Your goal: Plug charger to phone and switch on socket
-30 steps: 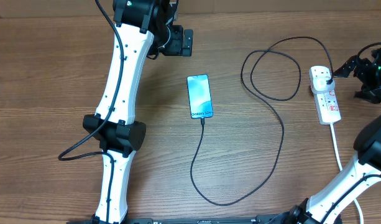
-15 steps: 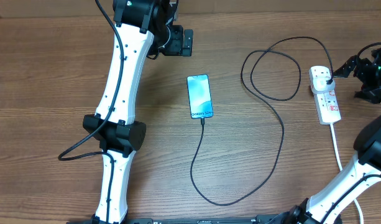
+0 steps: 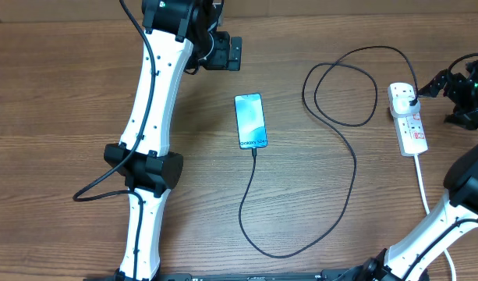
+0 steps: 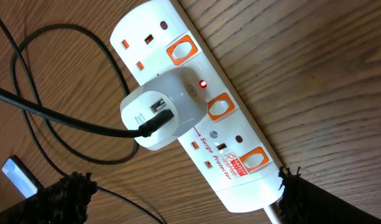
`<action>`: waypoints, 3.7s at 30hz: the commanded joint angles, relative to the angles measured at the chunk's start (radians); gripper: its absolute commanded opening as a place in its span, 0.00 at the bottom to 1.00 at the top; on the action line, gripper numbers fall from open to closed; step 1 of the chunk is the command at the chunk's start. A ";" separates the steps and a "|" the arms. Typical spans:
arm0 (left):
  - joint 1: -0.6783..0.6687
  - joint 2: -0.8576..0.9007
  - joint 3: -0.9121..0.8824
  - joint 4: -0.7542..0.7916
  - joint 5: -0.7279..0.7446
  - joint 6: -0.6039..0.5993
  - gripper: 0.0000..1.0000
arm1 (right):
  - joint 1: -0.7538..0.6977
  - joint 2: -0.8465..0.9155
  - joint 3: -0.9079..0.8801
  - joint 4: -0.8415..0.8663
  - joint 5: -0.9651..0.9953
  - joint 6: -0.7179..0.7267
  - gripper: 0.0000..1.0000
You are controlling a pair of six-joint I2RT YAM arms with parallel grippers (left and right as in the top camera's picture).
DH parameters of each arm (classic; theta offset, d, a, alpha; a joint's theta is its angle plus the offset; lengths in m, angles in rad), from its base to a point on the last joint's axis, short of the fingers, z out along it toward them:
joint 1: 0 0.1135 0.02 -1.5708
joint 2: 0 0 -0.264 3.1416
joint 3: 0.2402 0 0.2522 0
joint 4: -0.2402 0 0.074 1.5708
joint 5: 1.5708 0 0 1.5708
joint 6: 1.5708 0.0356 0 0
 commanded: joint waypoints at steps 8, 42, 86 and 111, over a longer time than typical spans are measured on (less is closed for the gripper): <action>0.004 -0.043 -0.001 0.087 -0.071 0.050 1.00 | 0.003 0.006 0.031 0.002 0.007 0.003 1.00; 0.006 -0.927 -1.380 0.947 -0.178 0.099 1.00 | 0.003 0.006 0.031 0.002 0.007 0.003 1.00; 0.367 -2.192 -2.860 2.073 -0.015 0.098 1.00 | 0.003 0.006 0.031 0.002 0.007 0.003 1.00; 0.412 -2.408 -2.860 1.618 0.023 0.386 1.00 | 0.003 0.006 0.031 0.002 0.007 0.003 1.00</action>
